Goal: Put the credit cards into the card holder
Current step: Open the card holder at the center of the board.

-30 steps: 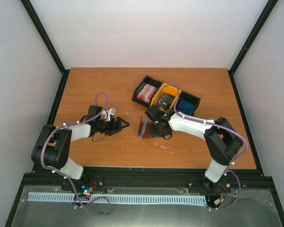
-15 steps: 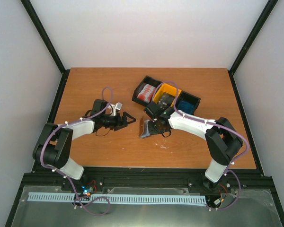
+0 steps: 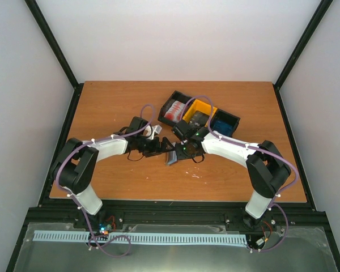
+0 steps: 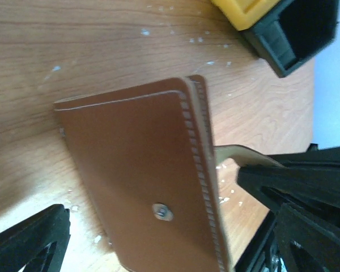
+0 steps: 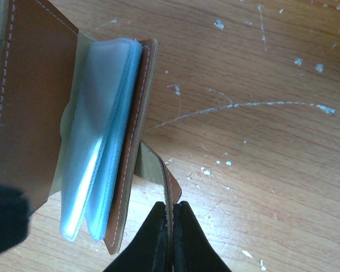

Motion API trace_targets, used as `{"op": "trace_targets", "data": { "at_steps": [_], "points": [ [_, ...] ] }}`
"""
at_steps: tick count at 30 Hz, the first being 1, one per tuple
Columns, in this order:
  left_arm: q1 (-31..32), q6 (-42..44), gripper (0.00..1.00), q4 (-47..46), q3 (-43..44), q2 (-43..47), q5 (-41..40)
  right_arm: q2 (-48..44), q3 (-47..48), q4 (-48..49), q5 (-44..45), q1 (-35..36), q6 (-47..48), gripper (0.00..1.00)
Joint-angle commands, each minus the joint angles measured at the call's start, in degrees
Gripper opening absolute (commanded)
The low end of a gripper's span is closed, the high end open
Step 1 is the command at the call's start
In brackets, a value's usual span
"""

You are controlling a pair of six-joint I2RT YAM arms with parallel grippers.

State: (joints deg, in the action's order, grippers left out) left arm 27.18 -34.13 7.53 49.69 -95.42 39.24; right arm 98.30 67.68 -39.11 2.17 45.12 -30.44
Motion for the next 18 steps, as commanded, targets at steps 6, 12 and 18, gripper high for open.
{"op": "trace_targets", "data": {
  "at_steps": [6, 12, 18],
  "points": [
    [1.0, 1.9, 1.00, 9.5, 4.4, -5.4, -6.6, -1.6, 0.4, 1.8, -1.5, -0.1, 0.2, 0.03],
    [1.2, 2.5, 1.00, 10.5, 4.9, -7.0, -6.5, -1.7, 0.2, 2.0, -1.7, -0.1, 0.1, 0.03],
    [2.0, 3.0, 1.00, 13.9, 6.9, -9.2, -9.4, -2.1, 0.1, 2.3, -2.0, -0.1, 0.1, 0.03]
  ]
}}
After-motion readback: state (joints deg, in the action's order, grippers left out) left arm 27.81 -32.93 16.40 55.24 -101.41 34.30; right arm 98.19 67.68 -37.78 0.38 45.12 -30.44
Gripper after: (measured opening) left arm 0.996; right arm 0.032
